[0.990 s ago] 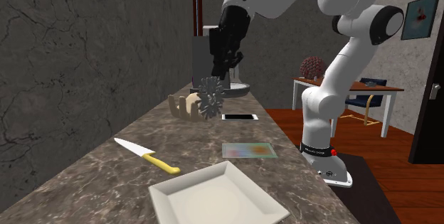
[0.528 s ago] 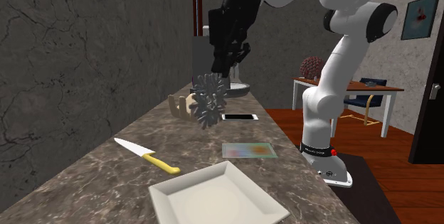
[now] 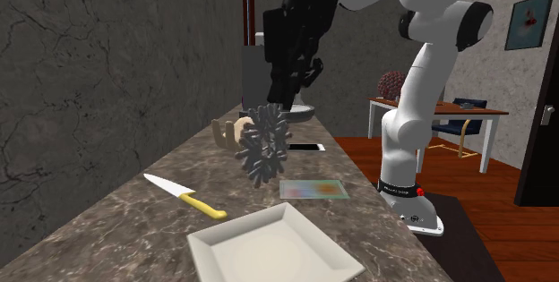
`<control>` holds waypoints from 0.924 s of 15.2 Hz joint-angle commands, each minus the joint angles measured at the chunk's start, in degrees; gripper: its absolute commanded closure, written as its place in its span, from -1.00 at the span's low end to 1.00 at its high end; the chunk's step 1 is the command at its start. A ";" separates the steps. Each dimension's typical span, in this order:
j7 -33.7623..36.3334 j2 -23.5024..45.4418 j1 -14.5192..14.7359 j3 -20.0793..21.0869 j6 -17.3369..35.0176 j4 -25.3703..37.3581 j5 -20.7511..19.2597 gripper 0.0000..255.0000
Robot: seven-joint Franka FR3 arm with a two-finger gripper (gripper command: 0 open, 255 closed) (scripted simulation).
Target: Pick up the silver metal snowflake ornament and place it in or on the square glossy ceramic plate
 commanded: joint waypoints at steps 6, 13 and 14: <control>-1.23 -0.01 0.59 0.75 5.19 -5.25 1.15 1.00; -2.10 0.90 0.84 2.08 10.60 -9.90 1.77 1.00; -2.19 1.11 0.84 2.31 11.39 -10.52 1.81 1.00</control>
